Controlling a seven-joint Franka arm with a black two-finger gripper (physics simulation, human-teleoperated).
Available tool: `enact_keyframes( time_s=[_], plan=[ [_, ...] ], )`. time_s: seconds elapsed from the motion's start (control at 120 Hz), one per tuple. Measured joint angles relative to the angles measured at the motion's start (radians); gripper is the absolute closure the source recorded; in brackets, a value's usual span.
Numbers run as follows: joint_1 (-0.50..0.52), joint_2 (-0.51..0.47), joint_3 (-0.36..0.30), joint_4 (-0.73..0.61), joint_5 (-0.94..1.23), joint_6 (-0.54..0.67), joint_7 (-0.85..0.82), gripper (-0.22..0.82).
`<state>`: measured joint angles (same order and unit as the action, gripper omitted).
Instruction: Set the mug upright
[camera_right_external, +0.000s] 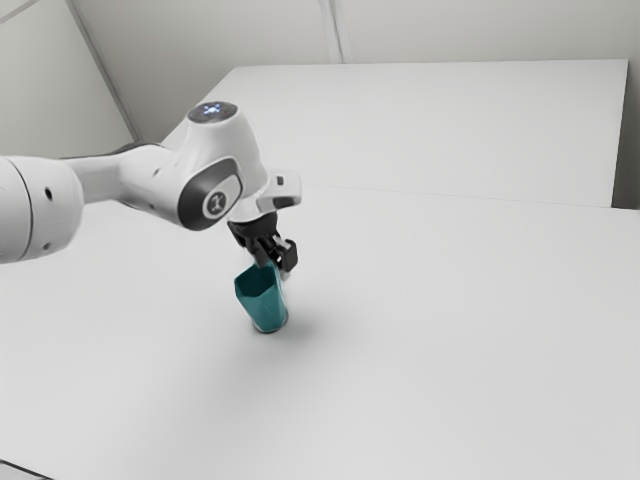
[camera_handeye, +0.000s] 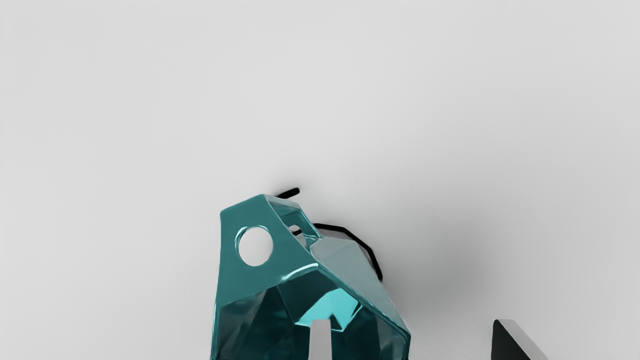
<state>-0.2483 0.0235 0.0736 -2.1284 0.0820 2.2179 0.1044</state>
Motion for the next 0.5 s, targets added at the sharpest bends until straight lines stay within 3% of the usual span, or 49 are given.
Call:
enact_keyframes(
  time_s=[0.1,0.2,0.5],
  plan=[
    [-0.007,-0.006,0.000,0.051,-0.002,-0.035,-0.001,0.30],
    [-0.011,0.006,0.000,0.141,-0.006,-0.097,-0.002,0.20],
    [0.062,0.184,0.002,0.591,-0.083,-0.418,-0.012,0.05]
  ],
)
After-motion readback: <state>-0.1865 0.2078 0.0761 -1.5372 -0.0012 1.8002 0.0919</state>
